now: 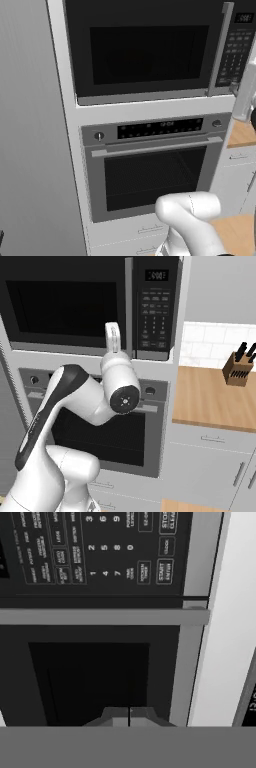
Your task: Open the microwave, place the bowl with waffle inside the microwave, then close the microwave door and turn it on.
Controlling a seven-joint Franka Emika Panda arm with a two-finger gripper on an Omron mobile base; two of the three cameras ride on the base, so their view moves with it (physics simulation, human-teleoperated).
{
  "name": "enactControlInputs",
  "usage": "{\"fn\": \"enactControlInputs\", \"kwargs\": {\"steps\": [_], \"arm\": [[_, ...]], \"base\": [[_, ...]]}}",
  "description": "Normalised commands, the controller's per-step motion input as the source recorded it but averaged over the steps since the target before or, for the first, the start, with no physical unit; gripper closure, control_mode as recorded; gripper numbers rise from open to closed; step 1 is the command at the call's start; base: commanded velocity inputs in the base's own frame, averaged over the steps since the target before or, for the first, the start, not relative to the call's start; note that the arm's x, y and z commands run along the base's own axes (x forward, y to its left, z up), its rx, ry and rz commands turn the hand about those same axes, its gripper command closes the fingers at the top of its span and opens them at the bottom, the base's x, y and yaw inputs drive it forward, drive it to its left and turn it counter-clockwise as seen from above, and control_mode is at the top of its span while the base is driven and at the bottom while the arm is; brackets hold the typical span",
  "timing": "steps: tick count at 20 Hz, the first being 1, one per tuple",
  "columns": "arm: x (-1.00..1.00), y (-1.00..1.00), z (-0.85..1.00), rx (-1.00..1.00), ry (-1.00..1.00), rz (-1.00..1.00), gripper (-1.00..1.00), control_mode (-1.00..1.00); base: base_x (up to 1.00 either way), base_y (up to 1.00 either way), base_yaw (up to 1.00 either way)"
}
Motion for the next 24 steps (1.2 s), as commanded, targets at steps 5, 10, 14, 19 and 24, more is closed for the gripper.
{"fn": "enactControlInputs", "kwargs": {"steps": [5,10,14,19,24], "arm": [[0.11,-0.19,-0.18,0.01,0.06,-0.01,1.00,-1.00],[0.29,-0.15,-0.11,0.00,0.06,-0.01,1.00,-1.00],[0.26,-0.42,0.00,0.06,0.03,-0.01,1.00,-1.00],[0.35,-0.17,-0.10,0.01,0.04,-0.01,1.00,-1.00],[0.42,-0.12,-0.14,0.00,0.03,-0.02,1.00,-1.00]], "base": [[0.00,0.00,0.00],[0.00,0.00,0.00],[0.00,0.00,0.00],[0.00,0.00,0.00],[0.00,0.00,0.00]]}}
